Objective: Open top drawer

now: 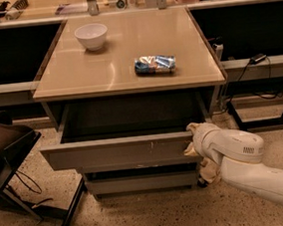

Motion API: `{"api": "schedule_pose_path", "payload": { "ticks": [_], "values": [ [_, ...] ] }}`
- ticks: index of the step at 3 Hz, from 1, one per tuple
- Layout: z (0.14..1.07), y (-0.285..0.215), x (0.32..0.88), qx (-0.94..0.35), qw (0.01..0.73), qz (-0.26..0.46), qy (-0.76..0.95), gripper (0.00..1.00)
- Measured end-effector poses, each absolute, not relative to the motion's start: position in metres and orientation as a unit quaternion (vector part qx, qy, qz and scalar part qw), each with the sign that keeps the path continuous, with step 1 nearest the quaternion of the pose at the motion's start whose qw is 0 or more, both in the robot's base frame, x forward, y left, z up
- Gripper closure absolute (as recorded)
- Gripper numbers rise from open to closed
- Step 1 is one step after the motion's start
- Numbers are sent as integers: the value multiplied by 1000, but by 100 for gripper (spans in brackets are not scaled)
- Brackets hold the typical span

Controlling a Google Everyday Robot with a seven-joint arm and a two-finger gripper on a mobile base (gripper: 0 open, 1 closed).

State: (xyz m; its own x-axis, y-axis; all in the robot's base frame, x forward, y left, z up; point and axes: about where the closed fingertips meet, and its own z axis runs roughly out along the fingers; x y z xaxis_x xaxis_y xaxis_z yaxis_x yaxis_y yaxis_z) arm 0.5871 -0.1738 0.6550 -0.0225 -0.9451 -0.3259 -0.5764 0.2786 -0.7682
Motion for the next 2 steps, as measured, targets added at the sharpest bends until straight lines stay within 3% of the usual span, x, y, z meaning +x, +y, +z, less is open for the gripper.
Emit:
{"api": "schedule_pose_path", "payload": {
  "ticks": [2],
  "values": [
    [650, -171, 574, -566, 420, -217, 675, 100]
  ]
}}
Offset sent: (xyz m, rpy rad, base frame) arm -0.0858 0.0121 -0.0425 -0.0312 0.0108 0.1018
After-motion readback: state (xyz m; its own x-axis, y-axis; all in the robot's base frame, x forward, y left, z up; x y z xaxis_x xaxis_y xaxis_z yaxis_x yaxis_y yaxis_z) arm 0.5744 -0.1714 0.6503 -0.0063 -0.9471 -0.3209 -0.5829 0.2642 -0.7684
